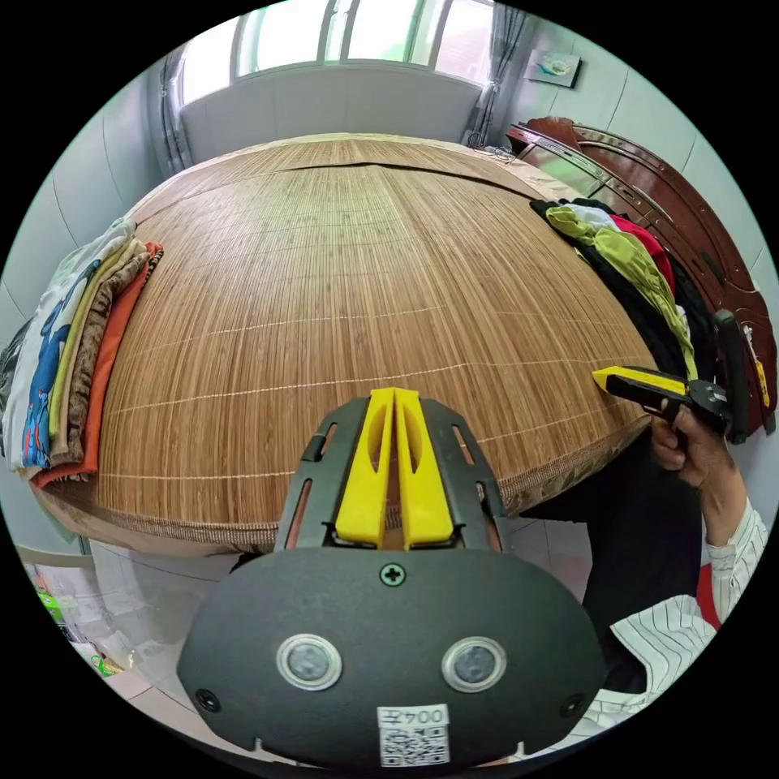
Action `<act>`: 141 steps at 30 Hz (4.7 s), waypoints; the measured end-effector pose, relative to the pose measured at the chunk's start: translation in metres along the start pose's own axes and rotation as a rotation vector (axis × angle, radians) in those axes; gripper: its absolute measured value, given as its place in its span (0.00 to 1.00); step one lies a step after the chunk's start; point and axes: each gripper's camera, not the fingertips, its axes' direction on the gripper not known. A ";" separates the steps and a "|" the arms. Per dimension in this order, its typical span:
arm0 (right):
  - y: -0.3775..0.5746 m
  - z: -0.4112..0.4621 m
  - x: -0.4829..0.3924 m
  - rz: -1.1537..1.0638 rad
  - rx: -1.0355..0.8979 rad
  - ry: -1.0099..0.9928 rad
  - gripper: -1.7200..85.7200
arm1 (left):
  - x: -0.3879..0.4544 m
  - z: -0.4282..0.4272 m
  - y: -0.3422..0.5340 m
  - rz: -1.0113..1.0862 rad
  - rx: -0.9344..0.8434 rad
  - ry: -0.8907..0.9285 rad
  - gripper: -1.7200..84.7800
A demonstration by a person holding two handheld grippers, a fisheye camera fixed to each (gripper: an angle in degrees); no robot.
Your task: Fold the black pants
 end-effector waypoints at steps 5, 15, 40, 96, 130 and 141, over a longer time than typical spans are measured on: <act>0.055 -0.048 0.084 0.230 0.263 -0.208 0.05 | 0.024 0.008 -0.009 0.040 -0.029 -0.043 0.02; 0.206 -0.199 0.335 0.794 0.662 0.447 0.15 | 0.051 0.020 -0.018 -0.007 -0.054 -0.029 0.02; 0.139 -0.221 0.193 0.251 0.702 -0.240 0.01 | 0.047 0.034 -0.017 -0.187 -0.124 0.192 0.02; 0.136 -0.044 0.286 0.626 0.235 0.001 0.21 | 0.058 -0.034 -0.004 -0.217 -0.014 0.453 0.02; 0.130 -0.041 0.257 0.301 0.155 -1.062 0.08 | 0.289 -0.112 -0.007 0.506 0.275 0.263 0.13; 0.134 -0.141 0.275 0.102 0.513 -0.986 0.11 | 0.158 -0.148 -0.045 0.500 0.352 0.815 0.02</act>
